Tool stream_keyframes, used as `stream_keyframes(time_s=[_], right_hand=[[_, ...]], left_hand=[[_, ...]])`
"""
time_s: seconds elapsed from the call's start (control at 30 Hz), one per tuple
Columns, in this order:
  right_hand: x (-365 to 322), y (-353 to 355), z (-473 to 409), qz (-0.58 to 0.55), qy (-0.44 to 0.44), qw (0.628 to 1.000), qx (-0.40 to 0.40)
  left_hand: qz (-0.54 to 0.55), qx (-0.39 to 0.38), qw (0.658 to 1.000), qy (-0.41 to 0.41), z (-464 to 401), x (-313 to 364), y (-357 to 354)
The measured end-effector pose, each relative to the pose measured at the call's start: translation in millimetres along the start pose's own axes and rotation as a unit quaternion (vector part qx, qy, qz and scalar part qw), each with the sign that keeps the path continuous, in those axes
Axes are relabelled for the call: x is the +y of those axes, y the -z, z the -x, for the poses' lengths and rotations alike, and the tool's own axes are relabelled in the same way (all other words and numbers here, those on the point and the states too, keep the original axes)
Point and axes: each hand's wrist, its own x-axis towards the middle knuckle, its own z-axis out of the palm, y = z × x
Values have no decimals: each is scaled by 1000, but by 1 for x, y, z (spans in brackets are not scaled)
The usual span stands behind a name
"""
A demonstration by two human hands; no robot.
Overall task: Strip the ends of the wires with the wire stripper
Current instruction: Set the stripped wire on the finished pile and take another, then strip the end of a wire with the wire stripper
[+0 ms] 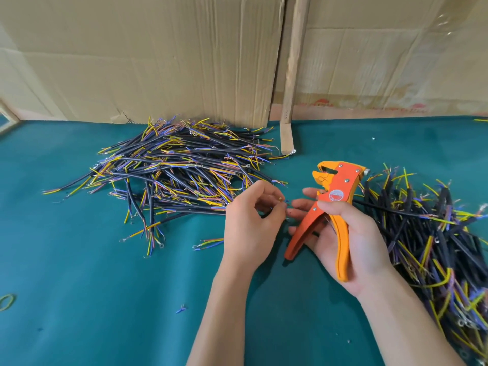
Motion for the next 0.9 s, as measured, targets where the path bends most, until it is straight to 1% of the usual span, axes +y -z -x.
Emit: stream_keyframes(time_s=[0.4, 0.53, 0.6, 0.67, 0.77, 0.83, 0.9], right_hand=[[-1, -5, 3, 1, 8, 1000, 23], [-2, -7, 3, 17, -3, 1000, 23], [-4, -6, 5, 26, -31, 999, 0], [-6, -6, 9, 43, -79, 995, -43], [-5, -7, 15, 76, -150, 981, -100], [-1, -10, 15, 81, -174, 975, -113], [0, -15, 13, 93, -169, 975, -107]], left_hand=[[58, 25, 998, 15, -1, -1, 1], [97, 100, 990, 19, -5, -3, 4], [130, 136, 982, 22, -7, -5, 7], [152, 158, 975, 31, -8, -7, 11], [155, 176, 972, 32, -9, -9, 16], [137, 179, 974, 22, -9, -11, 19], [119, 172, 978, 11, -9, -11, 20]])
